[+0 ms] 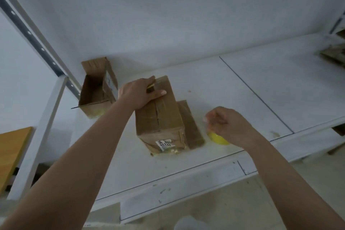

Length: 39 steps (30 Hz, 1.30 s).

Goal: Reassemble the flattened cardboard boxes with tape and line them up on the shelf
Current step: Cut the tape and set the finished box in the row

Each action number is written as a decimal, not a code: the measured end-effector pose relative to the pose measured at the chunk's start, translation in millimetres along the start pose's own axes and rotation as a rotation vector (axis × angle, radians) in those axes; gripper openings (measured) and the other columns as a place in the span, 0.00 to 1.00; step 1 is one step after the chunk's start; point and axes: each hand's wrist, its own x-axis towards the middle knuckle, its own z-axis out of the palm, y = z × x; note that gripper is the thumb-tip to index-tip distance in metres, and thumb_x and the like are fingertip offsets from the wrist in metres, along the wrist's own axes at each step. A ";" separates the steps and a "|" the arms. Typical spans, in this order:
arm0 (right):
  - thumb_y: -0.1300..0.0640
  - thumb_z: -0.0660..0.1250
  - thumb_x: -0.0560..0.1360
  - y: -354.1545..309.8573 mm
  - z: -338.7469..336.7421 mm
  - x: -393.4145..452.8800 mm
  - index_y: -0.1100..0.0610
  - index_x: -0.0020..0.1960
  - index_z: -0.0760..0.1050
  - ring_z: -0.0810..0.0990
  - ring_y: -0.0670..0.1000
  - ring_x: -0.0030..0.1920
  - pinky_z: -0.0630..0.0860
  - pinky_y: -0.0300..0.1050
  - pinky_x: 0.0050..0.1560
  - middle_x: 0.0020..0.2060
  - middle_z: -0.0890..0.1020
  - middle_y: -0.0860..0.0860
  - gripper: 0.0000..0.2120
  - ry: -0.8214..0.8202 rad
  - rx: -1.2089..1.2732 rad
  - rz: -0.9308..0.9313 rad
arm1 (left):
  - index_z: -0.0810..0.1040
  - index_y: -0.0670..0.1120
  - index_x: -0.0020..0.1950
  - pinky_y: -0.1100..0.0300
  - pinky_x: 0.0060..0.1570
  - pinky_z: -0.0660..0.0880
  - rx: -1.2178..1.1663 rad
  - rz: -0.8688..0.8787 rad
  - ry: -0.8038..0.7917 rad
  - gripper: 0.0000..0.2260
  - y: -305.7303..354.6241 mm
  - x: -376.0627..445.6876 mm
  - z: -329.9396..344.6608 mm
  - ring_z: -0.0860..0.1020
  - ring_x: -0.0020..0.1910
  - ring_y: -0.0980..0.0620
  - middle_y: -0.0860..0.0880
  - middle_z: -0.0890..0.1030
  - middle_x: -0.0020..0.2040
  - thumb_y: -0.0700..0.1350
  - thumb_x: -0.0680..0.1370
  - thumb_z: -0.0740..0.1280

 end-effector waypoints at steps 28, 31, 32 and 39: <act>0.56 0.74 0.73 -48.8 -69.3 -34.9 0.54 0.40 0.81 0.79 0.53 0.39 0.71 0.47 0.44 0.39 0.82 0.58 0.04 -0.114 -0.090 -0.276 | 0.83 0.57 0.54 0.56 0.49 0.76 -0.566 0.115 0.282 0.16 45.3 -57.8 -10.3 0.82 0.50 0.47 0.56 0.84 0.45 0.63 0.79 0.61; 0.55 0.74 0.73 -59.9 -64.6 -32.8 0.43 0.35 0.80 0.78 0.45 0.36 0.72 0.44 0.43 0.34 0.82 0.51 0.10 -0.107 -0.055 -0.322 | 0.83 0.52 0.36 0.53 0.51 0.78 -0.906 0.152 0.236 0.23 64.1 -82.2 -24.0 0.83 0.39 0.51 0.53 0.85 0.35 0.65 0.78 0.60; 0.55 0.73 0.73 -62.7 -63.2 -31.6 0.43 0.35 0.80 0.78 0.45 0.37 0.73 0.45 0.43 0.35 0.82 0.52 0.10 -0.110 -0.058 -0.328 | 0.83 0.49 0.34 0.60 0.46 0.78 -0.971 0.197 0.196 0.27 69.2 -91.6 -27.8 0.83 0.36 0.54 0.51 0.84 0.34 0.67 0.77 0.59; 0.56 0.73 0.74 -78.6 -49.4 -21.5 0.57 0.41 0.81 0.78 0.49 0.38 0.73 0.48 0.42 0.39 0.82 0.57 0.05 -0.176 -0.103 -0.338 | 0.82 0.43 0.39 0.64 0.44 0.76 -1.039 0.096 0.131 0.22 72.2 -123.3 -38.6 0.81 0.36 0.57 0.51 0.83 0.34 0.62 0.76 0.67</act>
